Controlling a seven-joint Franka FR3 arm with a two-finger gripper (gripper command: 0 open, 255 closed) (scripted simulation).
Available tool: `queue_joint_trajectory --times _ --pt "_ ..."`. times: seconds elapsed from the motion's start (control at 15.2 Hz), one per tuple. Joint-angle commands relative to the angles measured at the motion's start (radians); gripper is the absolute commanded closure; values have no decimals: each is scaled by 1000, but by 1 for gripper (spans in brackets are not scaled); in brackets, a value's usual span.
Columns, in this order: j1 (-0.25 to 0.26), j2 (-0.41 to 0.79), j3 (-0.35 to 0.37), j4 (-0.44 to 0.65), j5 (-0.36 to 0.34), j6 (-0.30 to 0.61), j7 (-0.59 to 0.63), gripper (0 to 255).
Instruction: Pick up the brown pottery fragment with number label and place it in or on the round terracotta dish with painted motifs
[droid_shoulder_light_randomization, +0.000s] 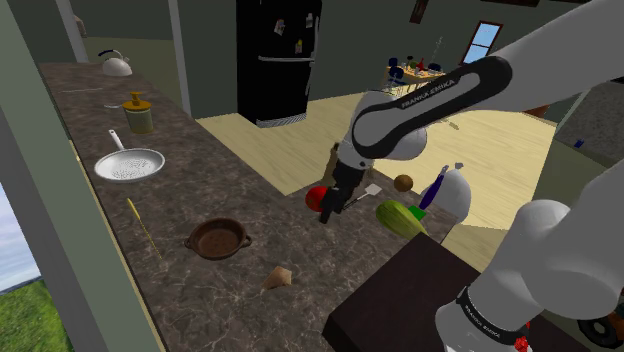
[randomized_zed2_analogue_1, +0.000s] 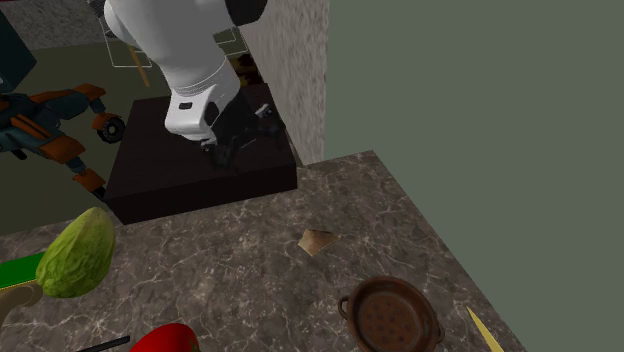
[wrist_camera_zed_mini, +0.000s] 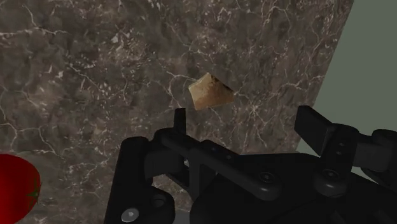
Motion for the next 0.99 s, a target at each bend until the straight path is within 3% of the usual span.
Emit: queue_joint_trajectory --times 0.0,0.53,0.92 --pt "28 87 2 27 59 48 -66 0" --pt "76 410 72 167 301 172 -334 0" --pt "74 640 155 311 411 229 -485 0"
